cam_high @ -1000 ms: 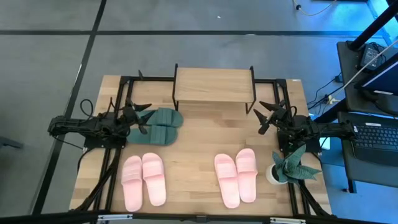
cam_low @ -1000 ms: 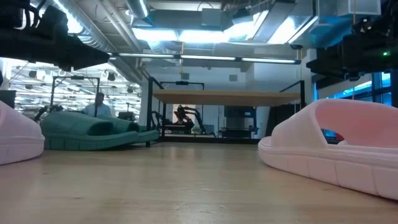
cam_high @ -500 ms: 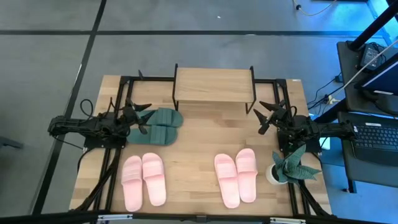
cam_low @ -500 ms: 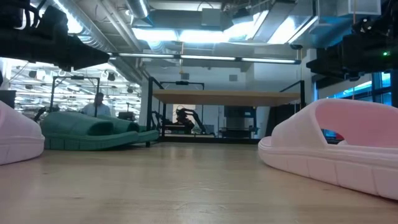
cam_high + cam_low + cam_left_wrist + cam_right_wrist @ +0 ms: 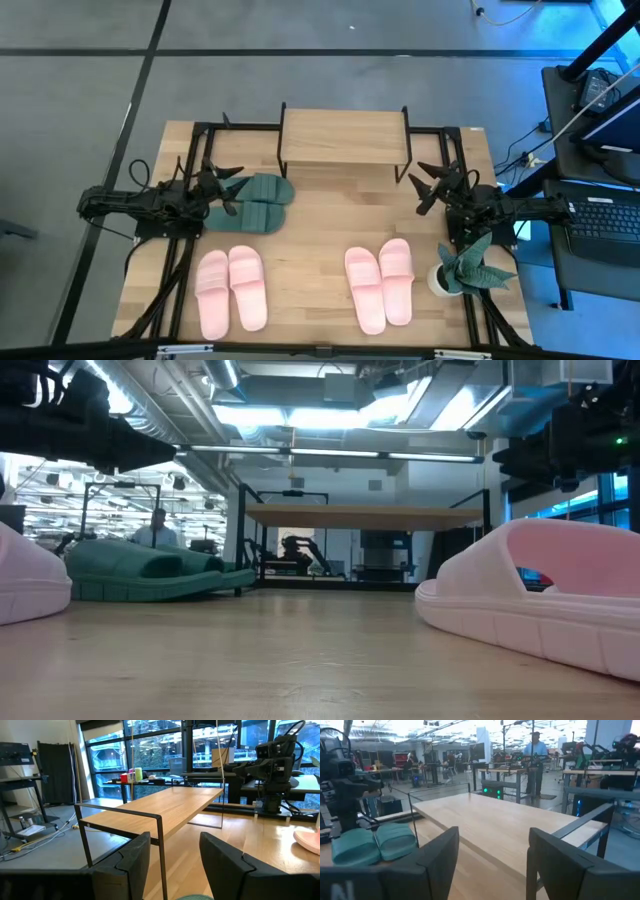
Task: Pick and place slides into the shelf
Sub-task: Put the pink slipper on the shelf
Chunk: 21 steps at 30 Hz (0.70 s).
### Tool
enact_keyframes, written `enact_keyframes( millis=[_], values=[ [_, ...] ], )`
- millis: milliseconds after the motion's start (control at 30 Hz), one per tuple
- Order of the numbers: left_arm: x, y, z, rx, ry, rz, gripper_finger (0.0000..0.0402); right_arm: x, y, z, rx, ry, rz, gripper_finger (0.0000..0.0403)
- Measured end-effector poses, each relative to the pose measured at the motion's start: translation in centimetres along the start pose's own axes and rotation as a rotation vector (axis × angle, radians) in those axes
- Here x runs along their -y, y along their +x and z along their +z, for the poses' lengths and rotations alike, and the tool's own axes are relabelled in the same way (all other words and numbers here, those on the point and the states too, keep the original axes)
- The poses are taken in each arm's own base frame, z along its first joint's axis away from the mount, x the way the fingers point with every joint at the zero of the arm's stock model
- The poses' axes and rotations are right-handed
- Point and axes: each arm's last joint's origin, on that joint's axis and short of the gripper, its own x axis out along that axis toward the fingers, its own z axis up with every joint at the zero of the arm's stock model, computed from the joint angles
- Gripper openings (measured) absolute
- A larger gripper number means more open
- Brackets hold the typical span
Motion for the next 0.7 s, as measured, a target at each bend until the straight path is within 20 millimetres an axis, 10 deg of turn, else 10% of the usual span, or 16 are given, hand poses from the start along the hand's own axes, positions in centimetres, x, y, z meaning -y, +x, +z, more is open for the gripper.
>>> enact_keyframes(
  millis=[700],
  values=[
    [0.0, 0.0, 0.0, 0.0, 0.0, 0.0, 0.0164, 0.0, 0.0, -0.32, -0.026, -0.087, 0.0, 0.0242]
  ],
)
